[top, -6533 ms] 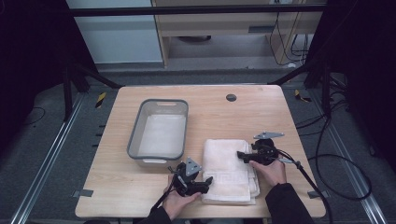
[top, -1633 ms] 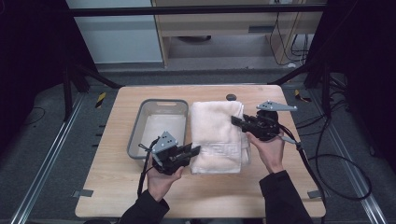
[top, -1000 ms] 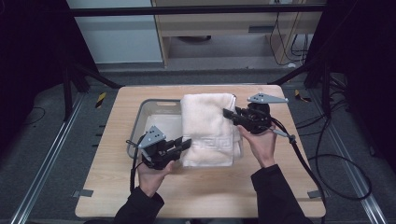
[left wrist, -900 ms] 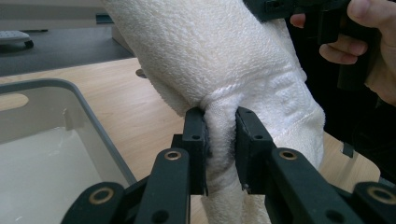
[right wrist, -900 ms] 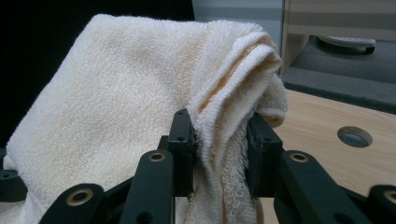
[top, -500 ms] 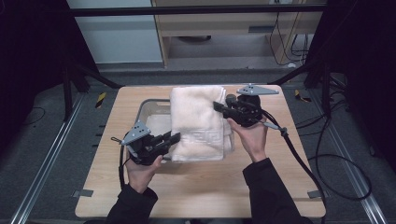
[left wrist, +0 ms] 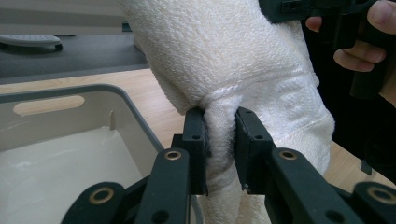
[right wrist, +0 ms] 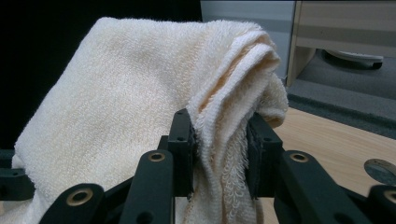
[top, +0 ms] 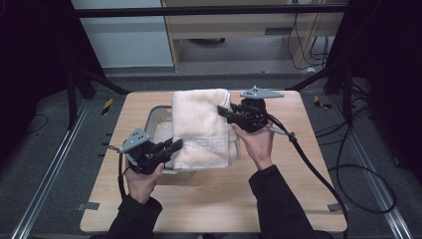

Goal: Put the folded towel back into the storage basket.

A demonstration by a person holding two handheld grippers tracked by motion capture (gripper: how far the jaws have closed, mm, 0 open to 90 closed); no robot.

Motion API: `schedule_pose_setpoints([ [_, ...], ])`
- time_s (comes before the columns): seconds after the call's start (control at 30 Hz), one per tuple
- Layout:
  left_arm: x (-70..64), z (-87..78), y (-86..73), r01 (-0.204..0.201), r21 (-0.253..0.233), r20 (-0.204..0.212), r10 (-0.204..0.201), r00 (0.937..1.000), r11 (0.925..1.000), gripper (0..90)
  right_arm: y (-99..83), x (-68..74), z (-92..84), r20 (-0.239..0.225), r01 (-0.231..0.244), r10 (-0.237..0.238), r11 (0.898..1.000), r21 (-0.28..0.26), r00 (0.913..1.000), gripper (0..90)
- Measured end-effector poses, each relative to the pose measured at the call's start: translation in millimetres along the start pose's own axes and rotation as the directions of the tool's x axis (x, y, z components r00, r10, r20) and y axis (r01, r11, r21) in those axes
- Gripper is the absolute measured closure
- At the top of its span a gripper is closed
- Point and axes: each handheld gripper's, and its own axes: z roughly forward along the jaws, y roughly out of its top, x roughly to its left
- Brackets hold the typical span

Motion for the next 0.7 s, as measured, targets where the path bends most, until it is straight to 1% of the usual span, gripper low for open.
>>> schedule_pose_setpoints([
  [0.23, 7.8, -7.9, 0.6, 0.007, -0.007, -0.022, -0.008, 0.9997, 0.9999, 75.2, 2.8, 6.8, 9.3, -0.013, -0.005, 0.005, 1.000, -0.002, 0.9999, 67.8],
  [0.3, 9.9, -9.7, 0.7, 0.005, -0.007, -0.029, -0.005, 0.9996, 1.0000, 75.2, 4.7, 9.5, 12.4, -0.014, 0.000, 0.000, 1.000, -0.001, 0.9999, 67.8],
  [0.37, 12.5, -11.7, 1.3, 0.013, -0.007, -0.034, -0.013, 0.9993, 0.9999, 75.2, 6.7, 12.0, 15.5, -0.014, 0.004, -0.004, 1.000, 0.000, 0.9999, 67.8],
  [0.57, 18.3, -19.7, 3.0, 0.002, -0.010, -0.065, -0.003, 0.9979, 0.9999, 75.1, 11.3, 20.0, 23.8, -0.023, 0.010, -0.010, 1.000, -0.003, 0.9997, 67.8],
  [0.7, 21.2, -24.0, 4.9, 0.003, -0.016, -0.075, -0.004, 0.9972, 0.9999, 75.2, 14.6, 24.3, 28.3, -0.028, 0.011, -0.011, 1.000, -0.005, 0.9995, 67.8],
])
